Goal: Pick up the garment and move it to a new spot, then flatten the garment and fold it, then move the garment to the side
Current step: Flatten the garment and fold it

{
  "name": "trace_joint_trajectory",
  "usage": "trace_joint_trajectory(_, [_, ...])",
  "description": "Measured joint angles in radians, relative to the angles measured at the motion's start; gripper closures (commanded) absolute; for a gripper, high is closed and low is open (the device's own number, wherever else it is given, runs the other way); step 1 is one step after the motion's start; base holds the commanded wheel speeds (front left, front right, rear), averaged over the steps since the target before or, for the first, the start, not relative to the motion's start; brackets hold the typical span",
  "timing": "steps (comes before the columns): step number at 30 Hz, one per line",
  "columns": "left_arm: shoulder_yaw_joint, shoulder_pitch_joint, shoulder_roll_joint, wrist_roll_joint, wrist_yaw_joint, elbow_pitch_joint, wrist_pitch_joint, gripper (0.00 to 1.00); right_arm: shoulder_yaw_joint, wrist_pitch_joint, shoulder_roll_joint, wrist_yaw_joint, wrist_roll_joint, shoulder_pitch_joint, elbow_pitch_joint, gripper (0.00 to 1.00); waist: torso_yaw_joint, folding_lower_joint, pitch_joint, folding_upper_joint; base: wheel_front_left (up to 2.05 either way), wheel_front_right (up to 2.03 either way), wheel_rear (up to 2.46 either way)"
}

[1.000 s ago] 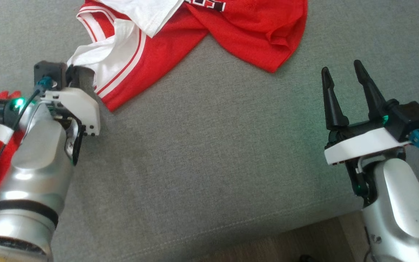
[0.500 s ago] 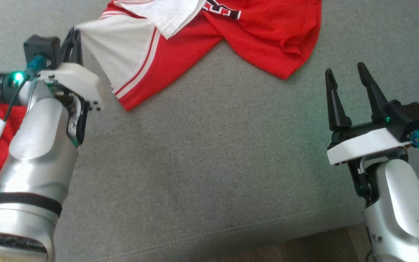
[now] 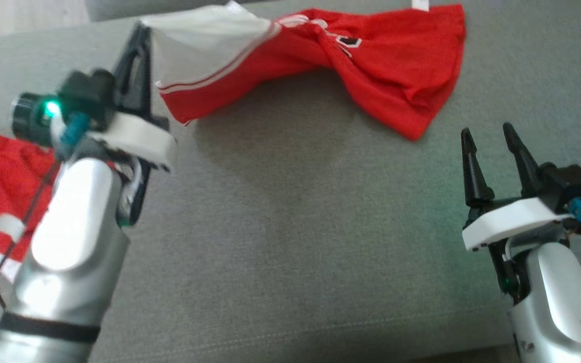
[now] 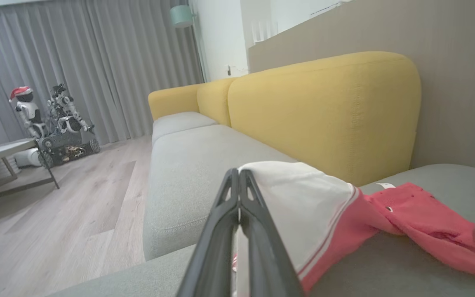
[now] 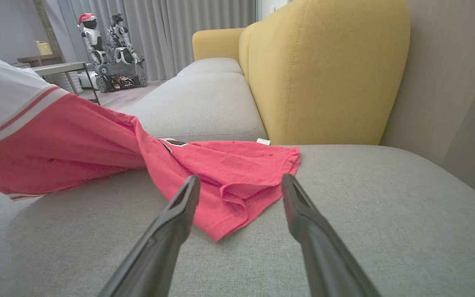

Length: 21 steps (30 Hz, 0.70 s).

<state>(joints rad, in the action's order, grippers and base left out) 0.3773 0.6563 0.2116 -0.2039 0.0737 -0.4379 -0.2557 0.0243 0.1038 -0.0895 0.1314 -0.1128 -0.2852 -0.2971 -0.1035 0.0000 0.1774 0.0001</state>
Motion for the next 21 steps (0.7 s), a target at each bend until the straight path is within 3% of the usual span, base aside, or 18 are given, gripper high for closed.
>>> trace_joint_trajectory(8, [0.096, -0.145, 0.017, 0.074, -0.048, 0.100, 0.000, 1.00, -0.027, -0.027, 0.002, 0.000, 0.008, 0.034, -0.027, 0.00, 0.054, 0.0000, -0.063, 0.0000, 0.00, 0.00, 0.00])
trace_joint_trajectory(21, [0.162, -0.306, 0.019, 0.095, -0.055, 0.131, 0.000, 1.00, -0.120, -0.090, 0.017, 0.000, -0.009, 0.063, -0.098, 0.00, 0.105, 0.0000, -0.111, 0.0000, 0.00, 0.00, 0.00])
